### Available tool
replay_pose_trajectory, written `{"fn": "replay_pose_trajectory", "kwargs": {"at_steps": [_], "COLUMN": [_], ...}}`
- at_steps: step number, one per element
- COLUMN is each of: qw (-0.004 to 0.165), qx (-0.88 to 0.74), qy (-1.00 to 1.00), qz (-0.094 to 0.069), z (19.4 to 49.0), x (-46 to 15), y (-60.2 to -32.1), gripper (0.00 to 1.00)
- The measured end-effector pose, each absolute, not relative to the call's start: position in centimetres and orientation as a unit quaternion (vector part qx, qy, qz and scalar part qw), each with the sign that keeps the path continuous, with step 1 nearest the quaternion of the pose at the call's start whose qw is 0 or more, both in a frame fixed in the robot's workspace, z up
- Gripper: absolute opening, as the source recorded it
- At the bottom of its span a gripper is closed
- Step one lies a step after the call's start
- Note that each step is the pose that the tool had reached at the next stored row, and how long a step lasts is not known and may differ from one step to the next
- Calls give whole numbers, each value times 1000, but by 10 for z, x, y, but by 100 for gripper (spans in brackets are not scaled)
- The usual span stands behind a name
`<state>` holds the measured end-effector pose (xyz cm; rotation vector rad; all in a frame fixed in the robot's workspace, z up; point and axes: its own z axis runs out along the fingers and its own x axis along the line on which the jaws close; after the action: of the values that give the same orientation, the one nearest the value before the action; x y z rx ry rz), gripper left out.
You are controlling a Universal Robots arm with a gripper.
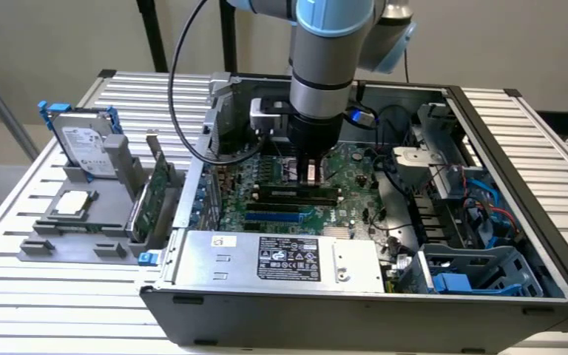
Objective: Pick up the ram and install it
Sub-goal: 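Insert the ram into the slot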
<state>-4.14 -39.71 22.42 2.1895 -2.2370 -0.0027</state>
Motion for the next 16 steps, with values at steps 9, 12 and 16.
{"fn": "replay_pose_trajectory", "kwargs": {"at_steps": [9, 12, 16], "qw": [6, 6, 6], "qx": [699, 699, 699], "qy": [-715, -715, -715], "qz": [-1, -1, 0], "z": [223, 222, 220], "x": [-42, -42, -42], "y": [-396, -395, -395], "gripper": [0, 0, 0]}}
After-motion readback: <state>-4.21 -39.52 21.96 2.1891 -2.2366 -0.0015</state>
